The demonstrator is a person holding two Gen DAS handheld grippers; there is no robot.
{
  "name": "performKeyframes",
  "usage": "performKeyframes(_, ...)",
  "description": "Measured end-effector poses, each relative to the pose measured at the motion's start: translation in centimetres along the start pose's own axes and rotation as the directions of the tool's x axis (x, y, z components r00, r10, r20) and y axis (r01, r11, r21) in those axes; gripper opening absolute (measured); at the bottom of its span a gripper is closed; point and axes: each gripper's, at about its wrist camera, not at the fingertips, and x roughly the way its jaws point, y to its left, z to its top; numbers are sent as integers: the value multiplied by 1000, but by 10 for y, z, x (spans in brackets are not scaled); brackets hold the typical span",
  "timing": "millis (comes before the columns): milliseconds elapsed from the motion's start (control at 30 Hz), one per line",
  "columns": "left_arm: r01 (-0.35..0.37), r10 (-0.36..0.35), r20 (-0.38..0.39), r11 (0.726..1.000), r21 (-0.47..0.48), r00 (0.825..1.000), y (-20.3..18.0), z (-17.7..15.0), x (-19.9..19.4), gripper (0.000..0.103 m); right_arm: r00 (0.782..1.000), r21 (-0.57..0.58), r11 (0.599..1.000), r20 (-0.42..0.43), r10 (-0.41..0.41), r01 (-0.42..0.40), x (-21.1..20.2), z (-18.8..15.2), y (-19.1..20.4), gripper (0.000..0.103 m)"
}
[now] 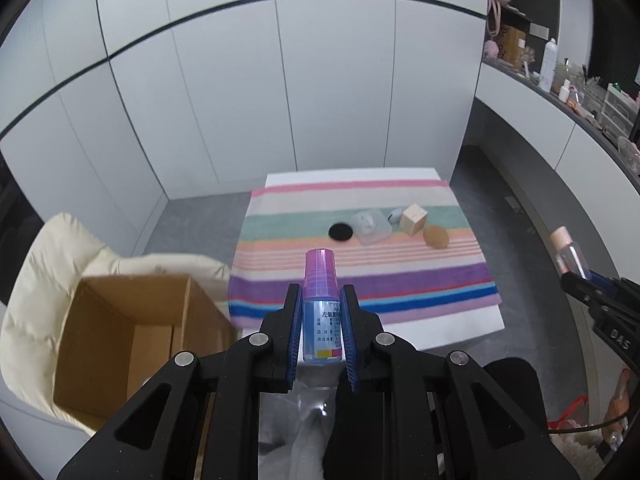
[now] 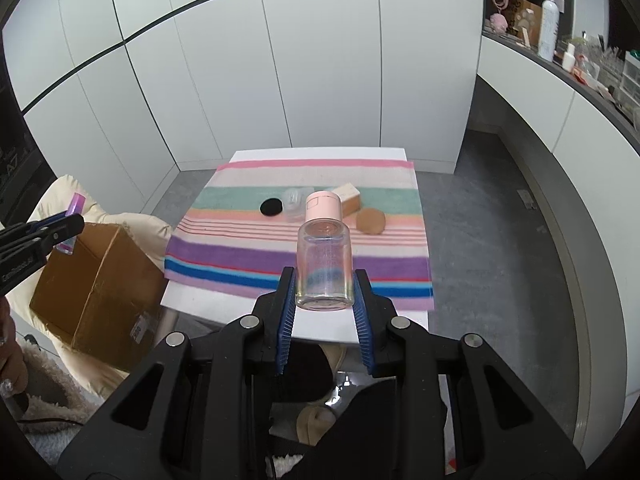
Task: Organize objects
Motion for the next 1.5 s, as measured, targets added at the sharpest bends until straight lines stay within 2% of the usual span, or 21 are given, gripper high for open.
performKeyframes(167, 7, -7, -3, 1000, 7, 1000, 3, -4, 1, 19, 1000, 13, 1000, -22, -2, 2, -5, -16, -3, 29)
performKeyframes(467, 19, -20, -28, 1000, -18, 999, 20, -8, 9, 19, 999, 4, 1000, -41, -19, 19, 7, -21, 13, 29)
performKeyframes(800, -32, 27, -49, 994, -105, 998, 55, -22, 7, 19, 999, -88, 996, -47, 22, -26, 14, -19, 48, 29)
performKeyframes(933, -66, 57, -70, 988, -140, 996, 76, -32, 7, 19, 997, -128, 989, -50, 64, -70, 19, -16, 72, 29)
performKeyframes(1200, -161, 137, -111, 956, -247, 984, 143, -65, -3, 19, 977, -265, 941, -99, 191, -211, 34, -15, 153, 29)
performKeyframes(1400, -234, 186, -167, 908, -349, 968, 197, -101, -13, 19, 947, -353, 880, -167, 276, -318, 45, -23, 221, 29)
performKeyframes(1500, -257, 197, -188, 886, -387, 962, 219, -117, -19, 19, 939, -393, 854, -178, 294, -341, 44, -29, 245, 29)
